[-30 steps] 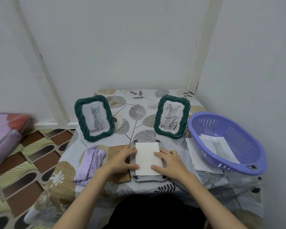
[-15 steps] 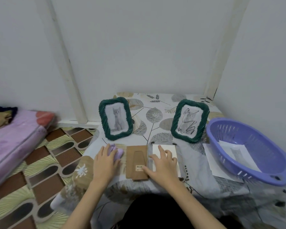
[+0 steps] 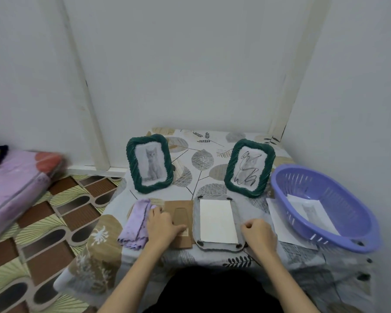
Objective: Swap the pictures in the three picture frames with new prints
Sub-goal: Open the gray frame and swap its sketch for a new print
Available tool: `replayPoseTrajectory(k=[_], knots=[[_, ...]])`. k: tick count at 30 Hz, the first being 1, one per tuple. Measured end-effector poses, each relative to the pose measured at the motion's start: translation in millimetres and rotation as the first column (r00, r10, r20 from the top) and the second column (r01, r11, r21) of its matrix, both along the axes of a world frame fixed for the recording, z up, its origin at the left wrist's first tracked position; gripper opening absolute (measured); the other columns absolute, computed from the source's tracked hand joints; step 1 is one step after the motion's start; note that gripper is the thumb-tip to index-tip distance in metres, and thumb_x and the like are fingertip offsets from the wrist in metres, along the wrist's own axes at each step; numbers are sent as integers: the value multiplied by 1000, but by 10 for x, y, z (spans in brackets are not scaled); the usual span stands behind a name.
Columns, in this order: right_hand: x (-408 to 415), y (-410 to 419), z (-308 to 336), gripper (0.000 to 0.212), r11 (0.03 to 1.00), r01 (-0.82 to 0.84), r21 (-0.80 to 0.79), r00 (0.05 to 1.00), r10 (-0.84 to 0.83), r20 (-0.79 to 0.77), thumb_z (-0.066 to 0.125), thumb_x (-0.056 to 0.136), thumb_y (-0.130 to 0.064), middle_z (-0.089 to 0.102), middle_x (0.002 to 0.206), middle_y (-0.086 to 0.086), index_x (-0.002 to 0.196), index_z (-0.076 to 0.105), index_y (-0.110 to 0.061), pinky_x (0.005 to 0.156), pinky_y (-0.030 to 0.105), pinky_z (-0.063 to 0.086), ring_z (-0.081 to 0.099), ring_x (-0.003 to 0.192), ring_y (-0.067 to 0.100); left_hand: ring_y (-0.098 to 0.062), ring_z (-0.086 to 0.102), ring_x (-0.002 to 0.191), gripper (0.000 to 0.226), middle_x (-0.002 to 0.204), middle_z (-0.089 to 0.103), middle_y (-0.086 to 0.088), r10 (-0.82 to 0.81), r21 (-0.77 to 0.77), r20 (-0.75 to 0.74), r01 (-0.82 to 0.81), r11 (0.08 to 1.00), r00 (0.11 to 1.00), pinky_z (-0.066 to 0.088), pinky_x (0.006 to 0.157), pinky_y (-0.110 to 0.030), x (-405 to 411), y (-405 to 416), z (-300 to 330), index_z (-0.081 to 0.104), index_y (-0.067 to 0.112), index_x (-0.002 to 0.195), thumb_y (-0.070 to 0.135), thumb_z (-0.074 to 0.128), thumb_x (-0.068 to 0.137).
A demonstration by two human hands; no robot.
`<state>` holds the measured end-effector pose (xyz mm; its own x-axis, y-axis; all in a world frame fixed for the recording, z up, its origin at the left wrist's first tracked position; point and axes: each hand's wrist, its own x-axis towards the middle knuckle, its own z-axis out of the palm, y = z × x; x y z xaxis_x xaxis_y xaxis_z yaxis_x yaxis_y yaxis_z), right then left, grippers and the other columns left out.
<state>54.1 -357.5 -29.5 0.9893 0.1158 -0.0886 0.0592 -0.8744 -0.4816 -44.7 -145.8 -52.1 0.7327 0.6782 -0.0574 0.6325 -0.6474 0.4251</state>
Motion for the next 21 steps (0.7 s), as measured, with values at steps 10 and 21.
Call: replayPoseTrajectory(k=[10,21], knots=[[281,-287,-129,29,986,71,154,997,-70,-13,56,81,-17,64,68,12,53,58,-10,61,31,45,58,69,33,-30,33,126,87,134,40,-12,55,-61,64,-51,997,996,31,105,-40,2,-233,-24,39,7,126,66,64,67],[206,-298,-215,22,969,-44,243,995,22,93,54,88,-18,70,80,12,79,70,-5,61,30,42,59,73,29,-34,39,124,72,131,48,-14,173,-113,210,-152,982,962,32,105,-42,69,-291,19,41,11,132,28,67,67]])
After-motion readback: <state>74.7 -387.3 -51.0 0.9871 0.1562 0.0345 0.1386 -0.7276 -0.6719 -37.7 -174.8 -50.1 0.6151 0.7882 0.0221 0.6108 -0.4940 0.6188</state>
